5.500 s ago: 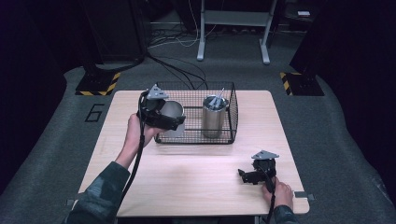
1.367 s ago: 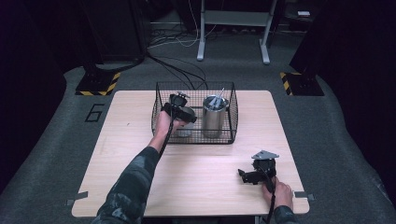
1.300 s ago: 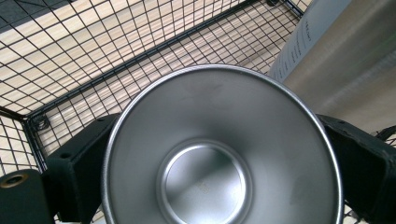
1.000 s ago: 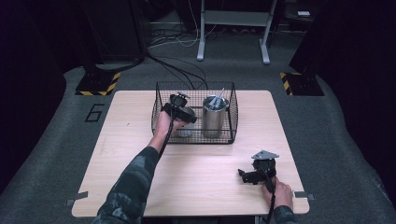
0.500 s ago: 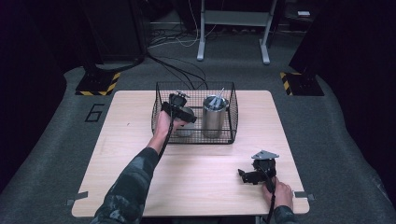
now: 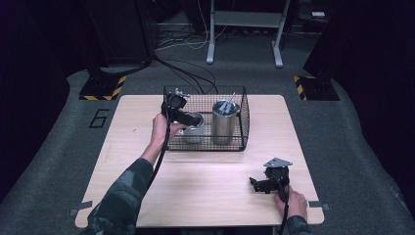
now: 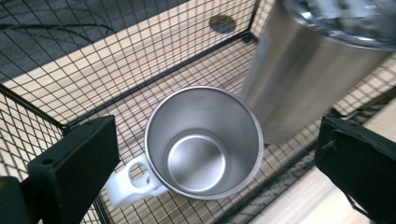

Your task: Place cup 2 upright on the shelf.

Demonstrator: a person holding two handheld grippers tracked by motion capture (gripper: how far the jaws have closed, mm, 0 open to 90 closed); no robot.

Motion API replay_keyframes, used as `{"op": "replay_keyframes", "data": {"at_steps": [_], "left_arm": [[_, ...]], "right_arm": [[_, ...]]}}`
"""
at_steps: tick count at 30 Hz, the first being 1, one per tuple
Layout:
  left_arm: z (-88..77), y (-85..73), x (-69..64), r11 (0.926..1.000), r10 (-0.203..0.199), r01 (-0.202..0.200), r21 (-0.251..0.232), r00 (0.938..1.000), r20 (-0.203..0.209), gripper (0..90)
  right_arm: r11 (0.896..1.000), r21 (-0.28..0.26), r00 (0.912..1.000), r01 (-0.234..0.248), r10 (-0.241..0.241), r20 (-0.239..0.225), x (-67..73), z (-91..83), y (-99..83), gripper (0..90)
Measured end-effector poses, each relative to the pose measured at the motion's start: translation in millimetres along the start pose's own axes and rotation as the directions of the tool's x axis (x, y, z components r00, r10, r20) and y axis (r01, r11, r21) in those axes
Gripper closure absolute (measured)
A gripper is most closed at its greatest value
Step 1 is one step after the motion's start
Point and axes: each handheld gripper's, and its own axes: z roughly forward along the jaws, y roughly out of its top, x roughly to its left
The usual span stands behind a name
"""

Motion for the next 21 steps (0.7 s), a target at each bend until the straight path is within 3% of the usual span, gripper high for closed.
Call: {"op": "replay_keyframes", "data": {"at_steps": [8,15,21], "left_arm": [[-28.6,-14.8,-23.1,0.9959,0.089,-0.089,-0.014,0.996,0.002,0.1],[-52.0,-38.8,-41.9,0.9901,0.134,-0.133,-0.045,0.9909,0.012,0.1],[-69.0,-66.4,-51.9,0.9851,0.162,-0.162,-0.057,0.9868,-0.012,0.1]], "right_arm": [[1.0,0.0,1.0,0.0,0.0,0.0,0.0,0.0,0.0,0.0],[1.0,0.0,1.0,0.0,0.0,0.0,0.0,0.0,0.0,0.0],[1.0,-0.001,1.0,0.0,0.0,0.0,0.0,0.0,0.0,0.0]]}}
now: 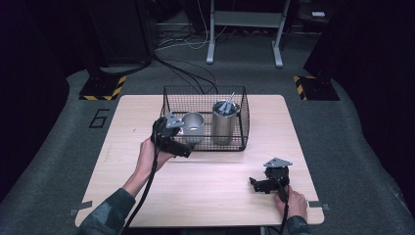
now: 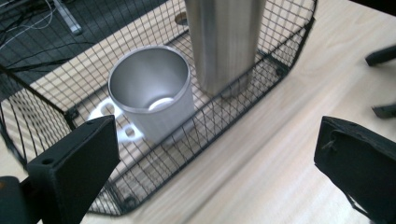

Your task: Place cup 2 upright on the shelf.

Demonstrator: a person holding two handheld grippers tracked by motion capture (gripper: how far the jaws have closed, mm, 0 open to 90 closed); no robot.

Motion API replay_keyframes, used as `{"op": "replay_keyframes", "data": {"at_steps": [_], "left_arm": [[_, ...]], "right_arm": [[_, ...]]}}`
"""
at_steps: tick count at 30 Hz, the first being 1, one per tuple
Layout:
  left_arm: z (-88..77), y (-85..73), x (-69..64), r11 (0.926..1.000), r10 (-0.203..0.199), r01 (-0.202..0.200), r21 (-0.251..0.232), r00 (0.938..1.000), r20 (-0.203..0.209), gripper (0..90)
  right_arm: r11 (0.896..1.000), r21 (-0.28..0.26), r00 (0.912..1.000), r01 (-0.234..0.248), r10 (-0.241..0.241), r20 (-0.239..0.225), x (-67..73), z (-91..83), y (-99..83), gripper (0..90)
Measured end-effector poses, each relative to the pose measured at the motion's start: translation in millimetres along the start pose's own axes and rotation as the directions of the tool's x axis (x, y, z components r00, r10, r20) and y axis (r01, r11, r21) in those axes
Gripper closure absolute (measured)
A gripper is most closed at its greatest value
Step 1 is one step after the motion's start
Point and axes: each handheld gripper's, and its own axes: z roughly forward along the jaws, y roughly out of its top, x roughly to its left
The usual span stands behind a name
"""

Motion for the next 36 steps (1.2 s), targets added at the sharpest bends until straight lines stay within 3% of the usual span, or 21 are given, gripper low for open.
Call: {"op": "replay_keyframes", "data": {"at_steps": [7,11,14,19,24,27,33,36], "left_arm": [[-22.5,-43.5,-10.5,0.9998,0.012,-0.013,-0.012,0.9994,-0.031,0.1],[-30.5,-78.7,-8.1,0.9993,-0.036,0.036,-0.011,0.9981,-0.051,0.1],[-31.1,-105.8,-1.6,0.9975,-0.068,0.069,0.016,0.9954,-0.067,0.1],[-28.3,-142.2,7.4,0.9888,-0.137,0.142,0.047,0.9867,-0.088,0.1],[-21.7,-176.6,19.6,0.9792,-0.167,0.18,0.093,0.977,-0.132,0.1],[-16.9,-192.7,27.0,0.9719,-0.196,0.213,0.099,0.9673,-0.161,0.1],[-9.1,-214.0,39.0,0.9599,-0.234,0.256,0.114,0.9559,-0.178,0.1],[-8.7,-218.8,43.0,0.9572,-0.242,0.266,0.113,0.9518,-0.188,0.1]], "right_arm": [[1.0,0.002,1.0,-0.009,0.009,-0.001,0.8,-0.1,-0.1,0.0],[1.0,0.002,1.0,-0.006,0.006,0.0,0.5,-0.1,-0.1,0.0],[1.0,0.003,1.0,-0.009,0.009,-0.001,0.8,-0.2,-0.1,0.0],[1.0,0.002,1.0,-0.008,0.008,-0.001,0.8,-0.1,-0.1,0.0],[1.0,0.003,1.0,-0.009,0.009,-0.001,0.8,-0.2,-0.1,0.0],[1.0,0.003,1.0,-0.009,0.009,-0.001,0.8,-0.2,-0.1,0.0],[1.0,0.002,1.0,-0.003,0.003,0.0,0.3,-0.1,0.0,0.0],[1.0,0.001,1.0,-0.001,0.001,0.0,0.0,-0.1,0.1,0.0]]}}
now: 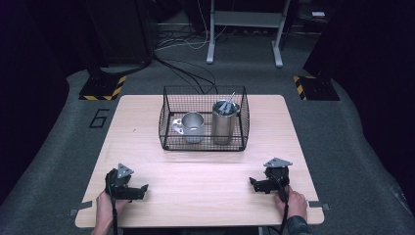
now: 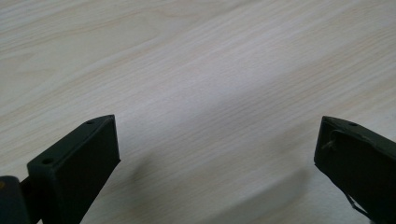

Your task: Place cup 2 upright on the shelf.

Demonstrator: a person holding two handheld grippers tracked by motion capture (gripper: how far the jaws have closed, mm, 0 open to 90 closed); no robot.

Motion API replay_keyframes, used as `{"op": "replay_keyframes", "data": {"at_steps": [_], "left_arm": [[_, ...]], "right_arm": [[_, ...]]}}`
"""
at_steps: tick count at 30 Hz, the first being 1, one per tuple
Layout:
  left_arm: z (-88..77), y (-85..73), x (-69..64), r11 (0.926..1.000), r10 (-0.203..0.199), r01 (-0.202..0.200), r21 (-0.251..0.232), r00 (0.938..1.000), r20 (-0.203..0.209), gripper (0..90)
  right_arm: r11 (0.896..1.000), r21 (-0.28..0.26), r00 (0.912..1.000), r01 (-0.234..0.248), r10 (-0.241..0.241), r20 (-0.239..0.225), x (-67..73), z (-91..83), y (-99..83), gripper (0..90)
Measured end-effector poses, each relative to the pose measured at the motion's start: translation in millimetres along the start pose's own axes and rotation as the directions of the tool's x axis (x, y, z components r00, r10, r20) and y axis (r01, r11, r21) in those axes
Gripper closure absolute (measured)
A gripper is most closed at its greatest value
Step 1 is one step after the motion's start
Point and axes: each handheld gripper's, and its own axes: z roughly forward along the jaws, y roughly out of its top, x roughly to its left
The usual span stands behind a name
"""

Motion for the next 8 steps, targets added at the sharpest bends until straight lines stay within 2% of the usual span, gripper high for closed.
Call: {"op": "replay_keyframes", "data": {"at_steps": [2,4,7,8], "left_arm": [[2.1,-2.5,1.1,0.9998,-0.016,0.016,-0.007,0.9999,-0.006,0.1],[4.2,-4.8,1.8,1.0,-0.009,0.009,-0.001,0.9999,-0.005,0.1],[4.4,-7.5,2.2,0.9994,-0.026,0.026,-0.022,0.9996,-0.004,0.1],[5.2,-9.1,2.8,0.9984,-0.045,0.045,-0.034,0.999,0.007,0.1]], "right_arm": [[1.0,0.0,1.0,0.0,0.0,0.0,0.0,0.0,0.0,0.0],[1.0,0.0,1.0,0.0,0.0,0.0,0.0,0.0,0.0,0.0],[1.0,0.0,1.0,0.0,0.0,0.0,0.0,0.0,0.0,0.0],[1.0,0.0,1.0,0.0,0.0,0.0,0.0,0.0,0.0,0.0]]}}
